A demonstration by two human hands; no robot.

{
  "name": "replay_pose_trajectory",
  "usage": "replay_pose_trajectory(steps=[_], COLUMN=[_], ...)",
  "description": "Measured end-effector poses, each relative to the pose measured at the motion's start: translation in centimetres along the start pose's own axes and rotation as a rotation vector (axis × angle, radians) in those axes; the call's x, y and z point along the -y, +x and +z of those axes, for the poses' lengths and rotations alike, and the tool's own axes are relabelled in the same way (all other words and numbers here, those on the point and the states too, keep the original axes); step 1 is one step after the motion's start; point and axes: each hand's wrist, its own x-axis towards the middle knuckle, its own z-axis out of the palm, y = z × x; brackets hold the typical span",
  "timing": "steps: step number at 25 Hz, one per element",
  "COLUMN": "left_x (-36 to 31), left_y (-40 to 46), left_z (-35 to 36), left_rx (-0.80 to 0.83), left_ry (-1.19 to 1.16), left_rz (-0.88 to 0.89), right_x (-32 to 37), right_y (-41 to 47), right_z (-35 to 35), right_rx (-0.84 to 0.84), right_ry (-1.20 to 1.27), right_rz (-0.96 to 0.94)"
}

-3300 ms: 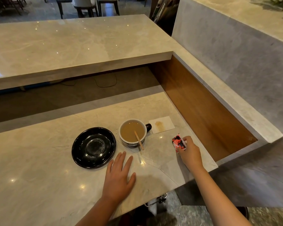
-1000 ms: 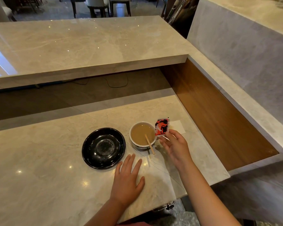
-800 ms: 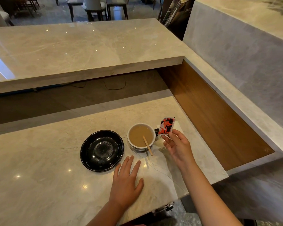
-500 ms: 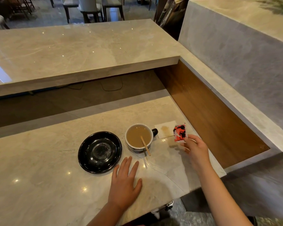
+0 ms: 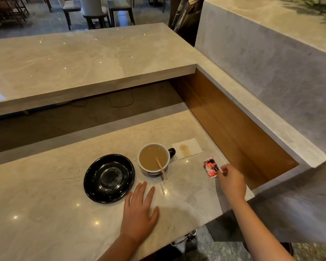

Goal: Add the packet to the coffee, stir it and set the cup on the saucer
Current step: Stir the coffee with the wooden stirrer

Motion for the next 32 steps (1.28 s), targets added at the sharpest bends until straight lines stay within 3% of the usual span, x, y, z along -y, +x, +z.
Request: replay_pose_trajectory(steps=[4, 8, 10, 16, 20, 26, 32], left_x=[0.0, 0.1, 0.0, 0.1, 0.0, 0.0, -0.1], left_y=[0.0, -0.1, -0.1, -0.2, -0.1, -0.1, -0.1], left_z=[0.0, 0.1, 0.0, -0.1, -0.2, -0.2, -0.1], left_rx=[-0.002, -0.006, -0.008, -0.014, -0.017, -0.056, -0.078], left_ry=[-0.001, 0.007, 0.005, 0.003, -0.006, -0.032, -0.040], left_rz=[-0.001, -0.001, -0.001, 0.009, 0.012, 0.031, 0.033], right_x=[-0.1, -0.7, -1.2, -1.3, 1.1, 9.3, 11.0], right_y=[-0.6, -1.7, -2.3, -2.7, -3.8, -7.5, -8.0], right_z=[0.1, 0.8, 1.2, 1.1, 0.3, 2.2, 3.7], right_rx=[-0.075, -0.061, -0.003, 0.094, 0.044, 0.151, 0.131], right_ry=[-0.157, -0.252, -0.265, -0.280, -0.193, -0.132, 0.070], right_rz=[-0.147, -0.535, -0.640, -0.599, -0.605, -0.992, -0.987])
